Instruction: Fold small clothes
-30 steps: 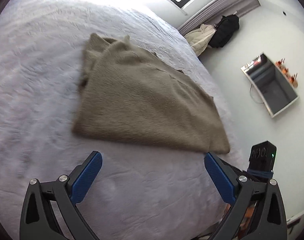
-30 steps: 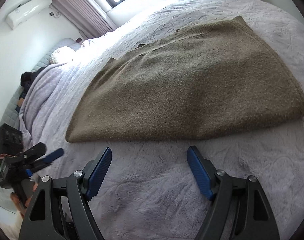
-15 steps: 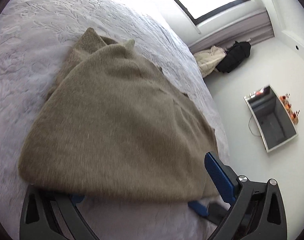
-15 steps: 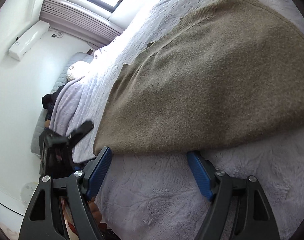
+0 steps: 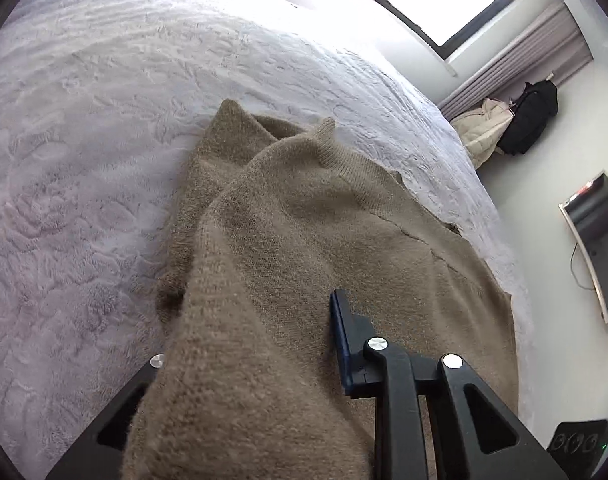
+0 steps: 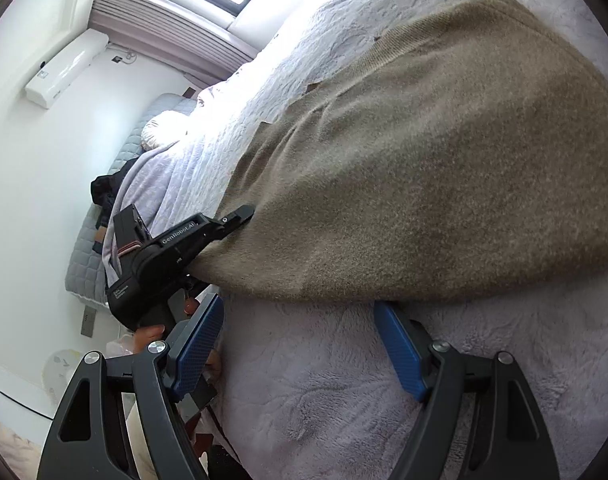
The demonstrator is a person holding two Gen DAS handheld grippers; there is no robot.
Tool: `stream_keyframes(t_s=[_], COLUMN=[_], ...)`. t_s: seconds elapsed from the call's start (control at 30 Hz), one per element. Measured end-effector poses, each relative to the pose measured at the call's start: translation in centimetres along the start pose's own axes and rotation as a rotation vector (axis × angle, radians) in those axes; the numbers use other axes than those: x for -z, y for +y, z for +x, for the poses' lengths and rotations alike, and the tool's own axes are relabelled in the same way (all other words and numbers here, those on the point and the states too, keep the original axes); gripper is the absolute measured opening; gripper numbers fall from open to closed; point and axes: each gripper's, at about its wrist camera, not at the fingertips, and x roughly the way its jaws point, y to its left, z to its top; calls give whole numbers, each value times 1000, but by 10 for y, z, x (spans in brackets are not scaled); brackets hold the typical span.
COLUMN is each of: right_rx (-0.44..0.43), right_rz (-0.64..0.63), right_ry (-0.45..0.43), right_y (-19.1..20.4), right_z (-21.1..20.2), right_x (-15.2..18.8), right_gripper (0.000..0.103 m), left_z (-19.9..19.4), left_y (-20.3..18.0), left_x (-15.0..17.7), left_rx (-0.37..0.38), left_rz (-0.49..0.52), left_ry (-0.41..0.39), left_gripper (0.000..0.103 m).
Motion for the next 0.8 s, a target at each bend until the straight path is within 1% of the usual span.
stream_keyframes(t_s=[0.13,0.23,0.27,0.33,0.4,0.43,0.5,0.63,0.73,0.8], right_rx=[4,22,31,41,46,45,64,110,152,176], right_rz=[-20,-80,-102,-143,-171,-182,-214,-299,-300,-335], right_ry=[-6,-24,-32,-42,-25,6,84,279,455,565], right_y=[7,18,24,36,50,59,78,121,140,152], right_z=[-8,-20,-24,-30,-29,-24,-7,50,102,133], right_x=[-11,-27,-34,-56,-79,-93,-120,-156,-172,-175], right_gripper=[81,81,81,81,81,82,82,84,84,84], left_z=[-2,-8,-13,-16,-19,-18,-19,-17,-13,-14], left_y=[-22,-46,-53,-73,-86,-93,-100,-109,-113,-113], left_x=[1,3,6,12,18,22,28,38,39,43], left_rx=[-69,-138,-163,-209,-237,-254,-272,-296,-300,-305], left_rz=[114,249,304,411,490,530,574,634,655,673], left_ry=[-50,-111,-132,-173,-205,-220,-236,-266,-276,-290], left_gripper=[22,22,20,20,20,20,20,20,20,20])
